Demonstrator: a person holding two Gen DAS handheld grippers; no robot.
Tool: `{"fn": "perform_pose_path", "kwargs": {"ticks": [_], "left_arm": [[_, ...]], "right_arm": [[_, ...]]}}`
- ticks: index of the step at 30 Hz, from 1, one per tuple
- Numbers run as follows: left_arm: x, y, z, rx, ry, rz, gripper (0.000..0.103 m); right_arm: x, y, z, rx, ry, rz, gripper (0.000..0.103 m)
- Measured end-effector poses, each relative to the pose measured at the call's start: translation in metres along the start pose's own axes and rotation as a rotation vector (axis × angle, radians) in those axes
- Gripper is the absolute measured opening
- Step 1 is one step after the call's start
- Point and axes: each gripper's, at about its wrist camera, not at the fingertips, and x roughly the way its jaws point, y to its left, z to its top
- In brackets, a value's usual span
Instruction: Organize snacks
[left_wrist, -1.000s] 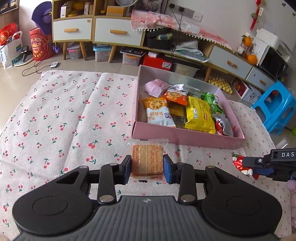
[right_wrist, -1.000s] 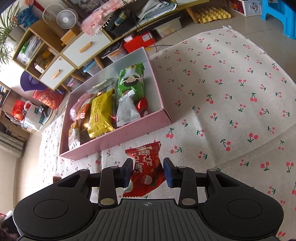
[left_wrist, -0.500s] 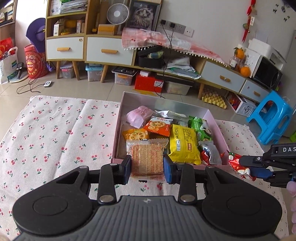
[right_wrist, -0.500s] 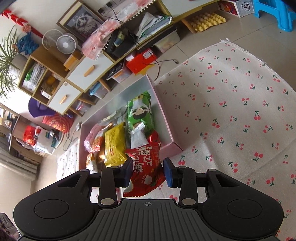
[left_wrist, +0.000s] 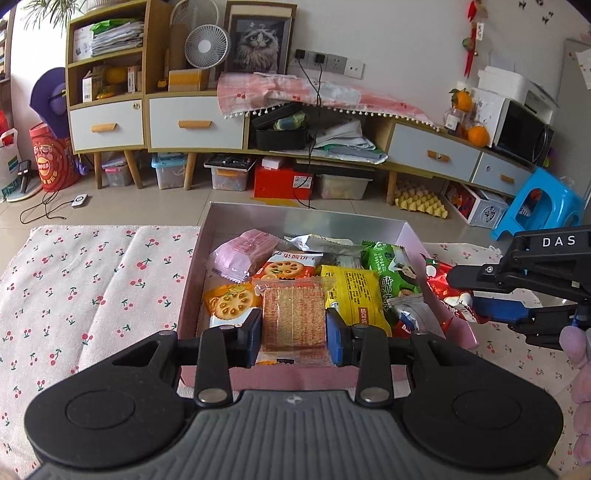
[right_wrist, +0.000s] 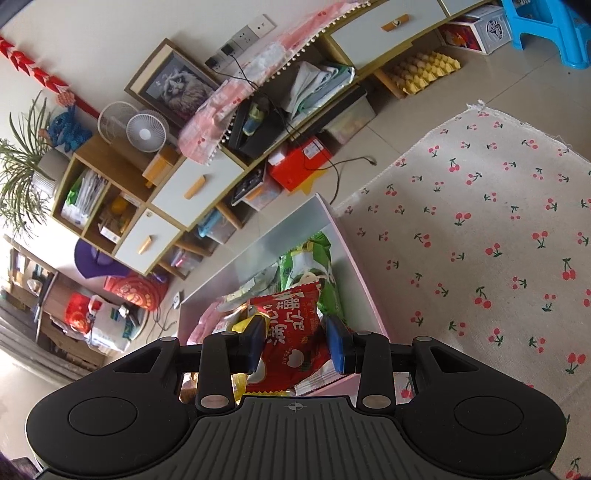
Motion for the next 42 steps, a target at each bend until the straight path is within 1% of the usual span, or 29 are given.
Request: {"fn": "perform_pose_path", "kwargs": {"ticks": [3, 6, 13, 15, 16, 18, 20, 22, 24, 28, 30, 33, 37, 42], "left_arm": [[0.000, 0.000, -0.002, 0.027, -0.014, 0.008, 0.032], [0.002, 0.000, -0.003, 0.046, -0.016, 0.031, 0.032], [0.003, 0.002, -0.003, 0.056, -0.031, 0.029, 0.033], [0.004, 0.000, -0.003, 0.068, -0.039, 0.050, 0.034], [0.003, 0.000, -0.004, 0.070, -0.047, 0.063, 0.044], [0.000, 0.001, -0.003, 0.069, -0.061, 0.064, 0.056], [-0.003, 0.001, -0.001, 0.062, -0.068, 0.056, 0.063], [-0.005, 0.001, -0.001, 0.060, -0.068, 0.061, 0.076], [-0.008, 0.001, -0.001, 0.060, -0.066, 0.066, 0.079], [-0.014, 0.004, 0.000, 0.050, -0.048, 0.078, 0.091], [-0.019, 0.007, 0.001, 0.034, -0.038, 0.083, 0.096], [-0.026, 0.010, -0.001, 0.013, -0.017, 0.089, 0.102], [-0.032, 0.015, -0.007, 0.003, 0.042, 0.087, 0.102], [-0.044, 0.018, -0.023, 0.019, 0.089, 0.123, 0.102]], "right_arm": [[0.004, 0.002, -0.002, -0.011, -0.005, 0.012, 0.035], [0.007, 0.006, -0.005, -0.030, -0.007, 0.018, 0.035], [0.014, 0.012, -0.010, -0.064, 0.004, 0.010, 0.036], [0.014, 0.012, -0.011, -0.060, -0.006, 0.014, 0.039], [0.014, 0.012, -0.011, -0.057, -0.004, 0.011, 0.041], [0.011, 0.012, -0.010, -0.057, -0.008, 0.005, 0.056], [0.009, 0.013, -0.010, -0.067, -0.015, -0.009, 0.060], [0.006, 0.012, -0.009, -0.076, -0.016, -0.017, 0.060], [0.002, 0.010, -0.007, -0.076, -0.017, -0.020, 0.065], [-0.011, 0.008, -0.003, -0.092, -0.027, -0.021, 0.069], [-0.020, 0.006, -0.001, -0.105, -0.036, -0.026, 0.072], [-0.033, 0.002, -0.001, -0.126, -0.043, -0.041, 0.075], [-0.050, -0.001, -0.005, -0.181, -0.040, -0.074, 0.080], [-0.069, -0.001, -0.020, -0.270, -0.027, -0.103, 0.083]]}}
